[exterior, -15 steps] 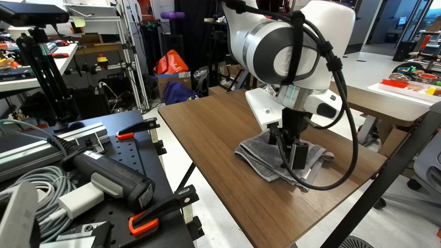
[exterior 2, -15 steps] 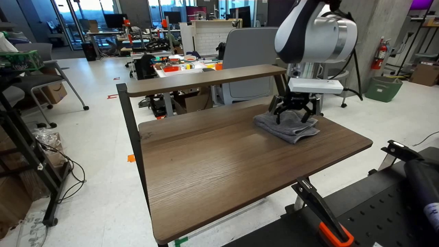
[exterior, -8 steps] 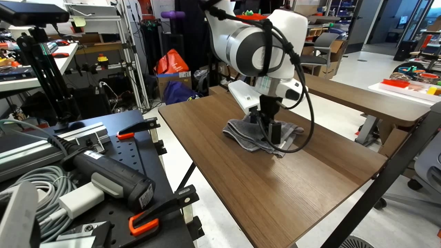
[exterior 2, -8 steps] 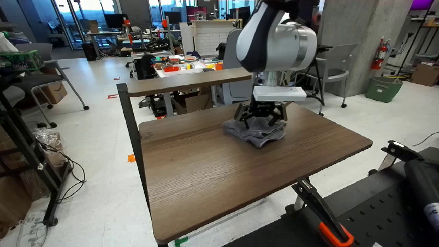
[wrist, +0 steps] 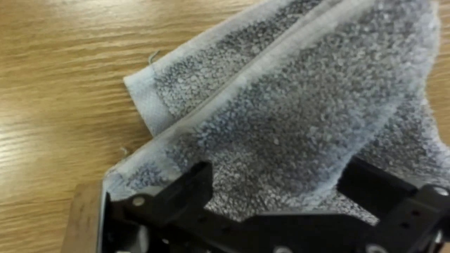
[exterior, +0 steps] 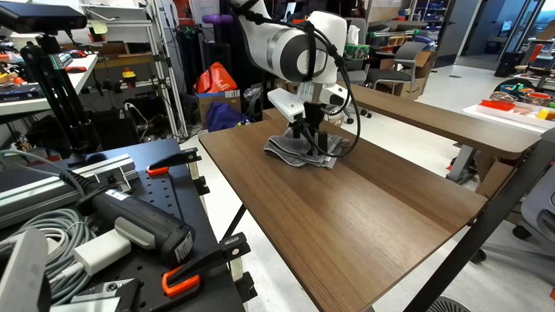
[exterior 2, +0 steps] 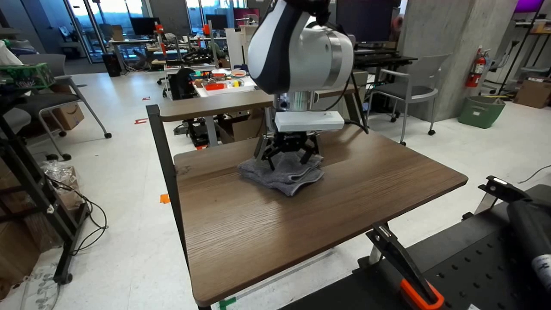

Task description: Slide the grey towel to the left.

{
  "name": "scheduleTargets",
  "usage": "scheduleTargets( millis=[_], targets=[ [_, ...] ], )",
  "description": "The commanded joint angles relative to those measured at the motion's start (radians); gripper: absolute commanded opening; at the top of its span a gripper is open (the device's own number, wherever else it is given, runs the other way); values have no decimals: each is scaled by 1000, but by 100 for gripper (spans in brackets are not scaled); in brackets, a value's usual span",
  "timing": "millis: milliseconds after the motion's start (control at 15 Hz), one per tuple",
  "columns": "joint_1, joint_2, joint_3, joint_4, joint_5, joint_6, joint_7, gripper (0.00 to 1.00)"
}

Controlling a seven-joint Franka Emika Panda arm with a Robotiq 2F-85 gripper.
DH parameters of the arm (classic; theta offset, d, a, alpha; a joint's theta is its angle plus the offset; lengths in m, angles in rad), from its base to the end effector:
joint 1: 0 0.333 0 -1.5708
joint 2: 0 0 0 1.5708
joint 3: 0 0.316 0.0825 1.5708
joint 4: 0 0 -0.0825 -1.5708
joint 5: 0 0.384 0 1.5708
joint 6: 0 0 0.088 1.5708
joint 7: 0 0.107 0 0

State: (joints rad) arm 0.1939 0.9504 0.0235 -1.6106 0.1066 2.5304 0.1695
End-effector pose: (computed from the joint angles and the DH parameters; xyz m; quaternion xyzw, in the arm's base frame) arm 0.6542 0.1419 0.0642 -0.9988 0.0249 0.0227 0.0358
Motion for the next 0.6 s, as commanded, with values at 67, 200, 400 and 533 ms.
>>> scheduleTargets(
  millis=[67,200,400,533],
  targets=[
    [12,-94,29,-27,-7,-51,19,100],
    [5,-172,49,-87,-7,-59,-5,100],
    [7,-128,49,-32,-9,-46,1,100],
    [6,-125,49,-31,-9,-46,1,100]
  ],
)
